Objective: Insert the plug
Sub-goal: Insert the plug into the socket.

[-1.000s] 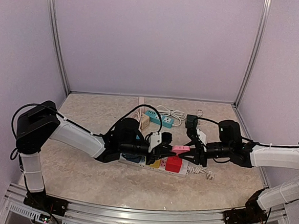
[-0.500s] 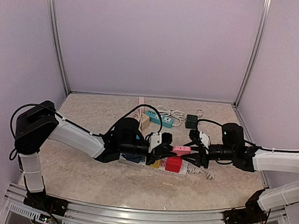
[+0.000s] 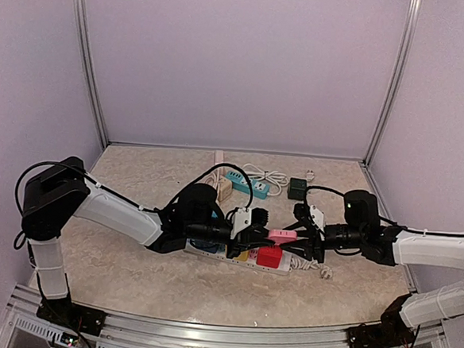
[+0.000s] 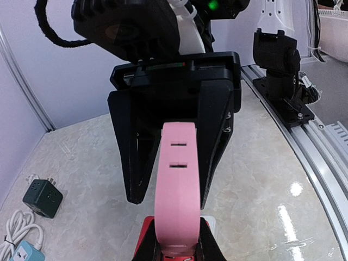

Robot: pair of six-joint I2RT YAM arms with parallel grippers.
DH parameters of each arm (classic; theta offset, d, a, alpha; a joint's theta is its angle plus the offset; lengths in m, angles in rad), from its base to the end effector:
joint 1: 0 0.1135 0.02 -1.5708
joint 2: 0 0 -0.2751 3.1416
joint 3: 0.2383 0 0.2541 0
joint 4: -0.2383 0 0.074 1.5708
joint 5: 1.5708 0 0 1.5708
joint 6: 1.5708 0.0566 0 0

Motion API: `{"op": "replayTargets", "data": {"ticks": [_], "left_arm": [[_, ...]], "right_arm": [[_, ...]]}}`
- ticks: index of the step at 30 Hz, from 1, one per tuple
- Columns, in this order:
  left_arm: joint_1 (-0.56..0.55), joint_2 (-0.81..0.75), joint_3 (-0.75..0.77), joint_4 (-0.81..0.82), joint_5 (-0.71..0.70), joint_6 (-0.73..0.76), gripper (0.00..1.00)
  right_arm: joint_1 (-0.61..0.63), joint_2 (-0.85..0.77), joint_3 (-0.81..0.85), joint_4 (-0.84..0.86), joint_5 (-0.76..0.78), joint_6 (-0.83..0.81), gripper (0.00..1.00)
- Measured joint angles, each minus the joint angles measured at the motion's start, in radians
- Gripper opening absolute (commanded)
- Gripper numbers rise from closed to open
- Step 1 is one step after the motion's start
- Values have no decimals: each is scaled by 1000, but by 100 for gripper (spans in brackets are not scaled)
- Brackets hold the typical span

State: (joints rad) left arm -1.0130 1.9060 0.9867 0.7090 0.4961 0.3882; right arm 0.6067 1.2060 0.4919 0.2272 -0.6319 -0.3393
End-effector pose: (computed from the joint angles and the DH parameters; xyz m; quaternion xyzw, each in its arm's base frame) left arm 0.2042 -0.3782 0.1875 0.6039 0.4766 -0.3690 0.5216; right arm 0.1892 0.1720 0.1981 -0.5136 0.6519 0.3292 0.4504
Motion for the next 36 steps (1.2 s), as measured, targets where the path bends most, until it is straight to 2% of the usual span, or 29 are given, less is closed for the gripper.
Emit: {"op": "replayTargets", "data": {"ticks": [5, 11, 14, 21, 24, 26, 29, 36], "left_arm": [[-1, -7, 0, 0, -1, 1, 0], [0, -10, 0, -6, -3, -11, 0], [5, -13, 0, -21, 16, -42, 0], [4, -15, 0, -27, 19, -45, 0], [5, -15, 0, -31, 15, -42, 35], [4, -15, 0, -31, -1, -19, 48], [4, -20, -2, -30, -32, 19, 54], [27, -82, -12, -113, -56, 70, 51]], "right_arm": [[9, 18, 46, -28, -61, -9, 32], [29, 37, 63, -45, -83, -31, 8], [34, 37, 63, -53, -86, -76, 1], [39, 38, 63, -57, -89, -77, 0], [39, 40, 50, -30, -87, -69, 0], [38, 47, 45, -11, -85, -48, 0], [28, 70, 46, 18, -87, -14, 0], [5, 143, 50, 61, -110, 19, 0]]}}
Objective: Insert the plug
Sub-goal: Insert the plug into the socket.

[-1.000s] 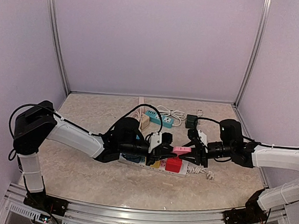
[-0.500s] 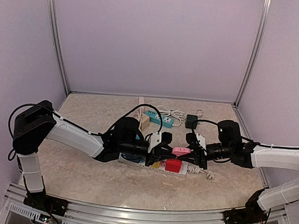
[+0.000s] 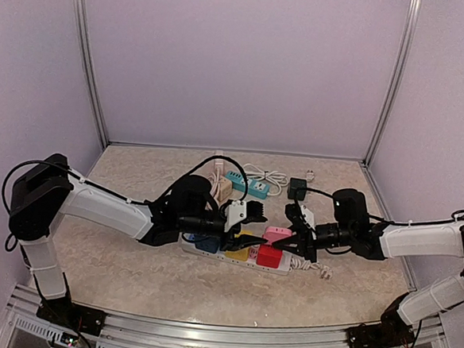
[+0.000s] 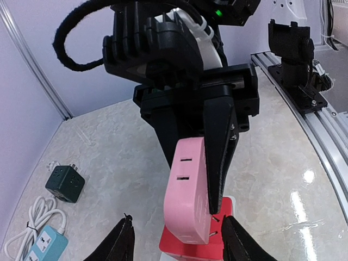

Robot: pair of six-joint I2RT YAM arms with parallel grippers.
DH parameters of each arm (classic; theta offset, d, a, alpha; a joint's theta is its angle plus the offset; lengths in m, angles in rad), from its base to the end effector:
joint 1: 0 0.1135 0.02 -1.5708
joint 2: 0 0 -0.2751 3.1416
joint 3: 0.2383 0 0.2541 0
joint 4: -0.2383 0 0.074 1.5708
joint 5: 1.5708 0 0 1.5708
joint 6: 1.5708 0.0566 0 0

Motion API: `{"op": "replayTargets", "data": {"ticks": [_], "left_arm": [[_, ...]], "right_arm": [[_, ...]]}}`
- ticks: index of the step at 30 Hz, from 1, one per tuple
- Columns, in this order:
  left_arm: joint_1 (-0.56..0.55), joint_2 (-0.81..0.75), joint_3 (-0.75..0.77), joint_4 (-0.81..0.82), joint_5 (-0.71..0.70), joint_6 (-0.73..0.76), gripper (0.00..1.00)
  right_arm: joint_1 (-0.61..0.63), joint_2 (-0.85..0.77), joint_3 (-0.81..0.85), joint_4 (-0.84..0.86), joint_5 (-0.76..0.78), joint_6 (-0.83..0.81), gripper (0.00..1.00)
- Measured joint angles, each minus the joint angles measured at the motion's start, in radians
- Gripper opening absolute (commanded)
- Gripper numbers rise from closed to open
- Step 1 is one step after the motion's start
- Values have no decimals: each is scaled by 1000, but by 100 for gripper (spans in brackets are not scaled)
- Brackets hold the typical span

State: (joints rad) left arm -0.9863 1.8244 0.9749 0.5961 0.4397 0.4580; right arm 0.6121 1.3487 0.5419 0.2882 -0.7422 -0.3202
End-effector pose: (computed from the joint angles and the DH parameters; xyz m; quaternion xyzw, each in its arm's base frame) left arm 0.2107 -0.3622 0.2026 0.6103 0.4909 -0.3224 0.5316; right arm 0.2023 0.1888 0.1877 -0.5249 0.6381 0.3783 0.4174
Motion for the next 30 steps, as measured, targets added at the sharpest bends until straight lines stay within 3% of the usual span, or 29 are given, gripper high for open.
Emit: {"op": "replayTargets", "data": {"ticks": [10, 30], "left_arm": [[13, -24, 0, -97, 4, 19, 48], [14, -24, 0, -112, 4, 22, 48]], "right_arm": [[0, 75, 3, 99, -24, 14, 0], [0, 64, 5, 71, 12, -9, 0]]}}
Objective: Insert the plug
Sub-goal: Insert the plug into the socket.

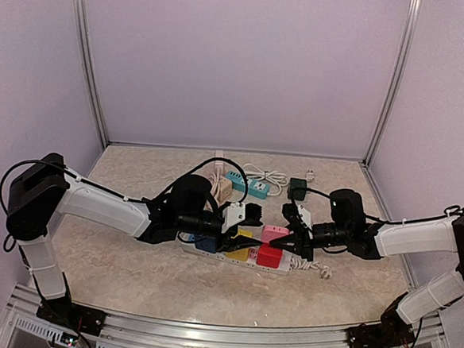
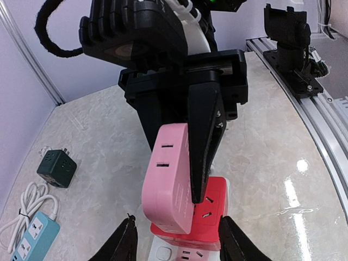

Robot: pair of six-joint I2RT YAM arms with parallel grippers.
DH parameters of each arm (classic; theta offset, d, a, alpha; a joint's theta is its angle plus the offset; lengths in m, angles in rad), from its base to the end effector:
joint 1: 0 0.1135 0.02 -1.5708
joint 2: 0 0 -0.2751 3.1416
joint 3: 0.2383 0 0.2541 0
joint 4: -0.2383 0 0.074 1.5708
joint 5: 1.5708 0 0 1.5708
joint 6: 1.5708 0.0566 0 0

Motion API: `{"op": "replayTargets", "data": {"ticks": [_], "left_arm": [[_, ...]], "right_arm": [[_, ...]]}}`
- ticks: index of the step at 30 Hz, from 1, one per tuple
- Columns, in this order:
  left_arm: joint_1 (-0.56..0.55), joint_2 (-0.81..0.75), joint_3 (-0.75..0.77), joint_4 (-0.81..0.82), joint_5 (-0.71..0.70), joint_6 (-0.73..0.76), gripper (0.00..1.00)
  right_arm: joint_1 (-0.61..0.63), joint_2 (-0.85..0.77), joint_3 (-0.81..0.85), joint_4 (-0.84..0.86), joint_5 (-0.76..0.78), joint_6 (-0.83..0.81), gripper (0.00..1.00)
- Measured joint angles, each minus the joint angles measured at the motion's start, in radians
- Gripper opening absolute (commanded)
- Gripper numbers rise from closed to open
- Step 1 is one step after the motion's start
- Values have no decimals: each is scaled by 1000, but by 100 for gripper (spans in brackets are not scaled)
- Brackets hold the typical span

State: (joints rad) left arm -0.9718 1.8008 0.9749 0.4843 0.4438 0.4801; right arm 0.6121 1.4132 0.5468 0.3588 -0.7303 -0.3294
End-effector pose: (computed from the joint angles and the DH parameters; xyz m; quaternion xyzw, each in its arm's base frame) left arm 0.2123 -0.3540 0.1986 0.6240 0.5118 -0.3113 0.5018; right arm 0.2107 0.1941 0.1794 -0.5265 0.6355 0.3714 0.4254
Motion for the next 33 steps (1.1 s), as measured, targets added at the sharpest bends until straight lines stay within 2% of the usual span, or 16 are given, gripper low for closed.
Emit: {"op": "replayTargets", "data": {"ticks": [33], "left_arm": [[0, 0, 0, 0, 0, 1, 49]], "right_arm": [[0, -5, -3, -26, 13, -25, 0]]}}
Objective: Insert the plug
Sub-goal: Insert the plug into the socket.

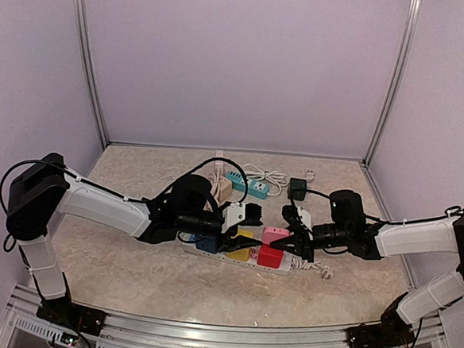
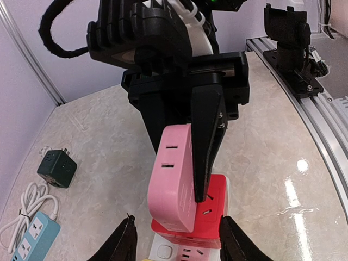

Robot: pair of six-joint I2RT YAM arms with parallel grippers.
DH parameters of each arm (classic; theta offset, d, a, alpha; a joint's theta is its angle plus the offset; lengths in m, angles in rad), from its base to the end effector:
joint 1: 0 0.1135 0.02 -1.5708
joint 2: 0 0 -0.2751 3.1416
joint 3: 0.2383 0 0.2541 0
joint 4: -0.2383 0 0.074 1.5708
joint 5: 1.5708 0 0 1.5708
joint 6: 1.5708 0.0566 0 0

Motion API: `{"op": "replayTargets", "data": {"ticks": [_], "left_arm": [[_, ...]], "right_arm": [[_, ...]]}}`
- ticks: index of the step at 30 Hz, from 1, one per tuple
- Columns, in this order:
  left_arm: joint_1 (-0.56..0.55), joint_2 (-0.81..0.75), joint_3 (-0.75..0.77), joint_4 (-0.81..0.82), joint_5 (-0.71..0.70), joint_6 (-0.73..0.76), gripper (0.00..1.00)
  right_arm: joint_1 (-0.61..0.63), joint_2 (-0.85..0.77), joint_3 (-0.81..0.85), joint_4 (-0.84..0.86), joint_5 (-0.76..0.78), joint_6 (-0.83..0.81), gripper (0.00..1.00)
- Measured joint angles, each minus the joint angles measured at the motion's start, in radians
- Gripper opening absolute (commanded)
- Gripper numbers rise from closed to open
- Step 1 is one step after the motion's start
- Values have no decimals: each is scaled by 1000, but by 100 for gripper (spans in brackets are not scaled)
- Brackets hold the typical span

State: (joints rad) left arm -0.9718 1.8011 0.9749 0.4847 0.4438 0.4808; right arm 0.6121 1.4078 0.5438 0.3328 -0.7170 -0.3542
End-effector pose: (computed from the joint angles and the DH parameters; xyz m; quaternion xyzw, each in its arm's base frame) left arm 0.2123 -0.3541 0.1985 0.6241 0.5115 -0.3111 0.5020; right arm 0.2094 0.1924 0.1770 -0.5319 0.6388 0.3618 0.4221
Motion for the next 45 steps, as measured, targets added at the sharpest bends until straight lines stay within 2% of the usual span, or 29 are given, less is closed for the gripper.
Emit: {"op": "replayTargets", "data": {"ticks": [3, 10, 14, 19, 22, 23, 27, 30, 37, 41, 45], "left_arm": [[0, 0, 0, 0, 0, 0, 48], [0, 40, 57, -55, 38, -13, 33], [3, 64, 101, -93, 61, -27, 32], [7, 68, 118, -122, 65, -29, 0], [9, 69, 126, -138, 74, -53, 0], [9, 69, 126, -140, 76, -53, 0], [7, 69, 130, -153, 74, -42, 0], [-2, 68, 132, -160, 66, -8, 0], [-9, 64, 149, -203, 47, 40, 0], [-11, 64, 161, -228, 42, 45, 0], [-11, 64, 163, -234, 42, 45, 0]], "right_arm": [[0, 3, 0, 2, -2, 1, 0], [0, 25, -8, 45, -10, 18, 0], [0, 24, -9, 46, -7, 15, 0], [0, 24, -14, 49, -10, 4, 0], [0, 19, -19, 51, -7, -24, 1], [0, 17, -19, 50, -6, -27, 4], [3, 5, -19, 31, 2, -29, 28], [4, -12, -18, -12, 21, -2, 37], [4, -128, -19, -79, 31, 40, 38], [4, -216, -19, -93, 36, 49, 32], [4, -233, -19, -119, 51, 52, 31]]}}
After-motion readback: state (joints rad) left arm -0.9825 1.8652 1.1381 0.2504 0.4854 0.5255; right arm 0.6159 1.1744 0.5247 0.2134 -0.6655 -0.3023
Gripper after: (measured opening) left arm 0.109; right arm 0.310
